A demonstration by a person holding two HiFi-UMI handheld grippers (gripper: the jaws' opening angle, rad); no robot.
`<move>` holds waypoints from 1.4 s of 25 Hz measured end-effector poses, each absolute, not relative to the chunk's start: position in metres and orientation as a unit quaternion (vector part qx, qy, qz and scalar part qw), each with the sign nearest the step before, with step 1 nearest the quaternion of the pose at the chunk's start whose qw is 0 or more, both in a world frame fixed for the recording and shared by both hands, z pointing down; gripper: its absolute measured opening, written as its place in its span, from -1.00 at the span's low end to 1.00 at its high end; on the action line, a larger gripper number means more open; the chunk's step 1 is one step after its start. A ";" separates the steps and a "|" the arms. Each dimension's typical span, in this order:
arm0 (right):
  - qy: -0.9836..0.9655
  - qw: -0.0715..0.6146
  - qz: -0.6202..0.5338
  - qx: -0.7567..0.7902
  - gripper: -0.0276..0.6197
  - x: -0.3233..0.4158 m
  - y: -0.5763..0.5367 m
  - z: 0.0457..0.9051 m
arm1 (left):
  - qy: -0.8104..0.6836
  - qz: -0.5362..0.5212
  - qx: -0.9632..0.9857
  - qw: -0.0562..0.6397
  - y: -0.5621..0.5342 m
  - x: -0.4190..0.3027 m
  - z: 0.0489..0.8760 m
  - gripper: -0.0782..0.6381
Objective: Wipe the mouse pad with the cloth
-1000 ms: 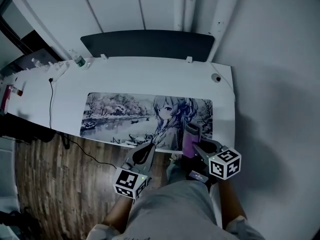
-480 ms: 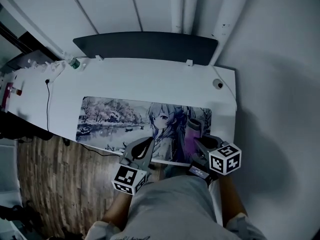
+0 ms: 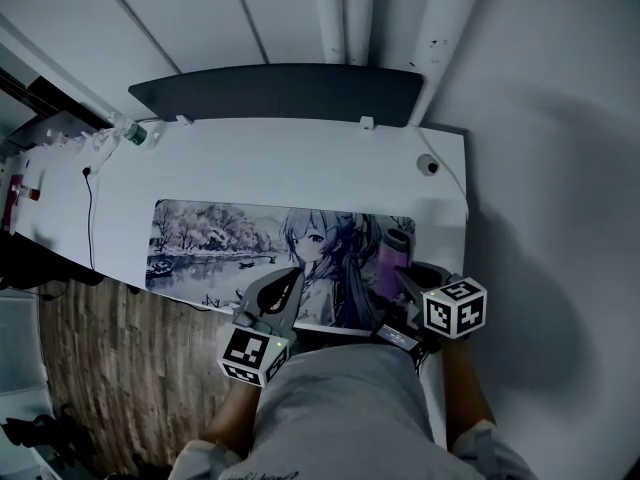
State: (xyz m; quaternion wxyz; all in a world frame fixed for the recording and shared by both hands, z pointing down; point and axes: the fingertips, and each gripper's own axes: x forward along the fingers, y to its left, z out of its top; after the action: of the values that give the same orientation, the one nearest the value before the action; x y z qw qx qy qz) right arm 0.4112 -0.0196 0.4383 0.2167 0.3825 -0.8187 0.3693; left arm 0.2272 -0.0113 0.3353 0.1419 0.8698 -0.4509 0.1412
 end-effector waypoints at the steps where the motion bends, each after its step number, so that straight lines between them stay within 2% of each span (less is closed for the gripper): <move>1: -0.813 0.218 0.374 0.390 -0.67 0.418 -0.022 0.442 | -0.448 0.141 0.871 0.142 -0.013 0.230 0.335 -0.73; 13: -0.745 0.245 0.434 0.444 -0.67 0.481 -0.059 0.500 | -0.407 0.163 0.885 0.160 -0.039 0.239 0.358 -0.73; 26: -0.694 0.316 0.470 0.445 -0.68 0.480 -0.086 0.554 | -0.408 0.174 0.876 0.191 -0.069 0.181 0.390 -0.73; 35: -0.673 0.331 0.471 0.465 -0.69 0.454 -0.088 0.558 | -0.411 0.166 0.869 0.219 -0.079 0.130 0.411 -0.73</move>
State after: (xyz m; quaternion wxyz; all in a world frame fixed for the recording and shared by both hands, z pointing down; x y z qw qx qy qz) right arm 0.4541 -0.0878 0.5577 0.3315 0.4645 -0.6727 0.4709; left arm 0.1297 -0.0792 0.4113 0.2190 0.8692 -0.4112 0.1657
